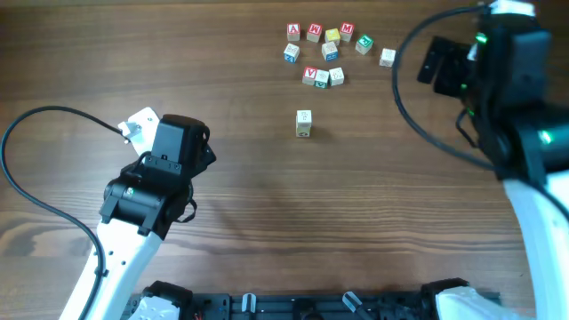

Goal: Form a tower

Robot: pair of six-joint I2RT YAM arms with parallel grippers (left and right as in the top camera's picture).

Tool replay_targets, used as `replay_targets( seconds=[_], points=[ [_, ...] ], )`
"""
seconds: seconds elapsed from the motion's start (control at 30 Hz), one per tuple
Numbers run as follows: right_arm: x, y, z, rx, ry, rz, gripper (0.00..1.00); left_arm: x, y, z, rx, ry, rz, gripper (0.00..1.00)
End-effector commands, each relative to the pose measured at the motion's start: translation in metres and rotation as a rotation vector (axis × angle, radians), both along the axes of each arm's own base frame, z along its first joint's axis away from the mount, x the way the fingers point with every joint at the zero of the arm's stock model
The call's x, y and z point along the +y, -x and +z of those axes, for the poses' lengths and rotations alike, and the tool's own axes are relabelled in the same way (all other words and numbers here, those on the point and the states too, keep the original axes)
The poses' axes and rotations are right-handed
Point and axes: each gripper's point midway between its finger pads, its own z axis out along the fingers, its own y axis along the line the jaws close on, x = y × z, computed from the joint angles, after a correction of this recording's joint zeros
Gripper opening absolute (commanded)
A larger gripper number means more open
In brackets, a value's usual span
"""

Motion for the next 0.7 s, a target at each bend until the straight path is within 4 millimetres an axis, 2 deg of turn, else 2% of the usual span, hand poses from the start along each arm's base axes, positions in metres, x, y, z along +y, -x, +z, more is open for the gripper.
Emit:
replay_targets(
  seconds=[0.0, 0.07, 0.17, 0.3, 0.37, 0.4, 0.53, 0.67],
  points=[
    [0.005, 0.025, 0.016, -0.116, 0.057, 0.117, 1.0, 0.001, 0.0, 0.0, -0.006, 0.012, 0.018, 1.0],
    [-0.001, 0.042, 0.013, -0.218, 0.025, 0.126, 1.0, 0.001, 0.0, 0.0, -0.006, 0.012, 0.018, 1.0],
    [-0.01, 0.065, -0.004, -0.37, -0.035, 0.177, 1.0, 0.001, 0.0, 0.0, -0.006, 0.012, 0.018, 1.0],
    [-0.021, 0.106, -0.021, -0.644, -0.004, 0.171, 1.0, 0.001, 0.0, 0.0, -0.006, 0.012, 0.018, 1.0],
    [-0.021, 0.121, -0.036, -0.735, 0.013, 0.171, 1.0, 0.001, 0.0, 0.0, -0.006, 0.012, 0.018, 1.0],
    [-0.02, 0.128, -0.05, -0.774, 0.002, 0.168, 1.0, 0.001, 0.0, 0.0, -0.006, 0.012, 0.018, 1.0],
    [-0.024, 0.131, -0.097, -0.834, -0.103, 0.127, 1.0, 0.001, 0.0, 0.0, -0.006, 0.012, 0.018, 1.0],
    [-0.028, 0.124, -0.139, -0.77, -0.162, 0.091, 1.0, 0.001, 0.0, 0.0, -0.006, 0.012, 0.018, 1.0]
  ],
)
